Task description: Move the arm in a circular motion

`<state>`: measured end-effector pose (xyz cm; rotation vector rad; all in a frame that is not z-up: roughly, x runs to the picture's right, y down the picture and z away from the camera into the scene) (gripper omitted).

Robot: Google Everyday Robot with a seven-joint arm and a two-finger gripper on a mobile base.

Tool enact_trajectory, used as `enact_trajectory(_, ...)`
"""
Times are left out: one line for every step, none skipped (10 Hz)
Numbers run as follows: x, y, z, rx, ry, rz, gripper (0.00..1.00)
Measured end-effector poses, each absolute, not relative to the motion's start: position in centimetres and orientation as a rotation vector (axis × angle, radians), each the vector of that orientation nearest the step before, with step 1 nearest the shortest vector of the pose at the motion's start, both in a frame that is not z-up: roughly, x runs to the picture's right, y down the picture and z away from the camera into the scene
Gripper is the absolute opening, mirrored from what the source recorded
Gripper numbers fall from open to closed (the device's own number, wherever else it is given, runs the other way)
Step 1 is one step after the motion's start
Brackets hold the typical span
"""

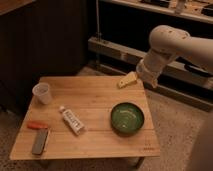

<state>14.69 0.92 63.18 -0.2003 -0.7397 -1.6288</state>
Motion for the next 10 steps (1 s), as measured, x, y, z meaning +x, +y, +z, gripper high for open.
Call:
enact_trajectory(15.1, 2.8, 61.1, -0.202, -0.731, -1.607, 1.0)
enact_trajectory(15.8, 4.6, 59.2, -0.21, -0.722, -1.58, 1.0)
enact_trajectory(16.9, 6.5, 57.5, -0.22, -0.713, -1.547, 1.0)
enact_trajectory(17.7, 7.8, 56.6, -0.229, -0.71, -1.515, 1.0)
enact_trajectory(18.0, 9.1, 56.6, -0.236, -0.722, -1.481, 1.0)
enact_trajectory(18.1, 10.2, 57.4, -0.245, -0.745, -1.455, 1.0)
enact_trajectory(18.0, 11.0, 58.8, -0.258, -0.779, -1.444, 1.0)
enact_trajectory(17.2, 11.6, 60.9, -0.287, -0.837, -1.434, 1.0)
enact_trajectory(16.1, 12.0, 61.9, -0.313, -0.882, -1.432, 1.0)
enact_trajectory(14.6, 12.3, 62.4, -0.346, -0.909, -1.433, 1.0)
